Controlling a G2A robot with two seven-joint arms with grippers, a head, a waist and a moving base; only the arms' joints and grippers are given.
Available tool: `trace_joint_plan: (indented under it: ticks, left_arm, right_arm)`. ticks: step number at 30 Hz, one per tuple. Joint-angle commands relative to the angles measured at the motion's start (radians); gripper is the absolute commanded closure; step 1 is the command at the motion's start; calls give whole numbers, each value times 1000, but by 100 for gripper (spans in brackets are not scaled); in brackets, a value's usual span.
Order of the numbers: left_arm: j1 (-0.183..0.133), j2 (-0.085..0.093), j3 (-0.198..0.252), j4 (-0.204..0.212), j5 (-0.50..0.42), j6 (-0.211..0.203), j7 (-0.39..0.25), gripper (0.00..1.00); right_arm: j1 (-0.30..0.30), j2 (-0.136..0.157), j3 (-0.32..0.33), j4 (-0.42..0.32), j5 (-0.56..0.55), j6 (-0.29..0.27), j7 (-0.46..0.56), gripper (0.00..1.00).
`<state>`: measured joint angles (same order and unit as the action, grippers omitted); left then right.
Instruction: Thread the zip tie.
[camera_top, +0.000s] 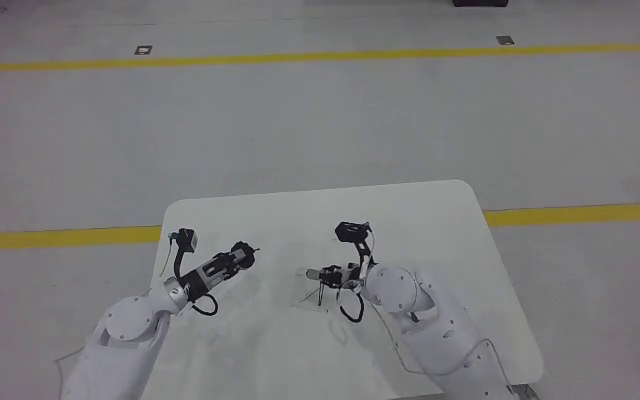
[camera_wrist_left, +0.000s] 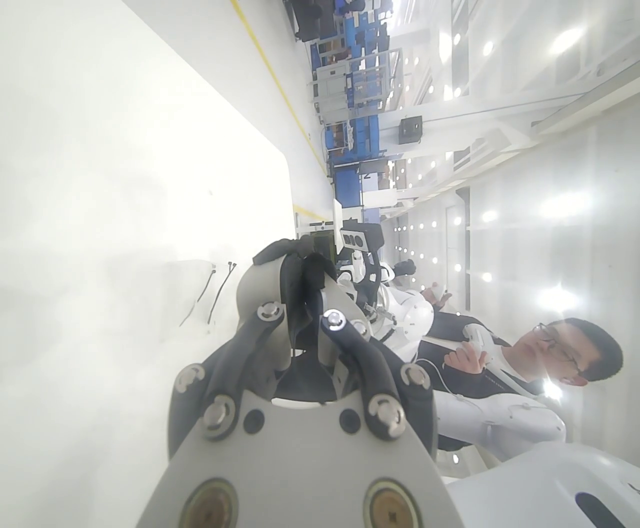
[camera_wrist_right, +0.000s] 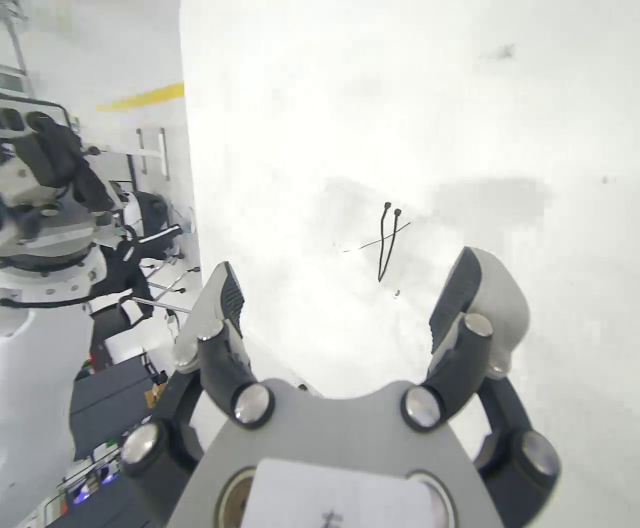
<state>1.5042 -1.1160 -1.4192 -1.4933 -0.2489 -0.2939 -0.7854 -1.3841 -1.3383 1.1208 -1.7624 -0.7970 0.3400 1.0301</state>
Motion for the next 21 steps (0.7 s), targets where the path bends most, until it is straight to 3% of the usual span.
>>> trace_joint_plan:
  ticks: [1,12,15,21]
  left_arm:
    - [0,0,0,0,0,0,0,100]
    - [0,0,0,0,0,0,0,100]
    - [0,0,0,0,0,0,0,100]
    - [0,0,0,0,0,0,0,100]
  right_arm:
    - [-12,-26,14,-38,-58,0,54,0]
    - [-13,-26,14,-39,-57,-2,47,0]
    - [-11,-28,-16,-44,-84,0,17,0]
    - [28,-63,-67,1,-161,0,38,0]
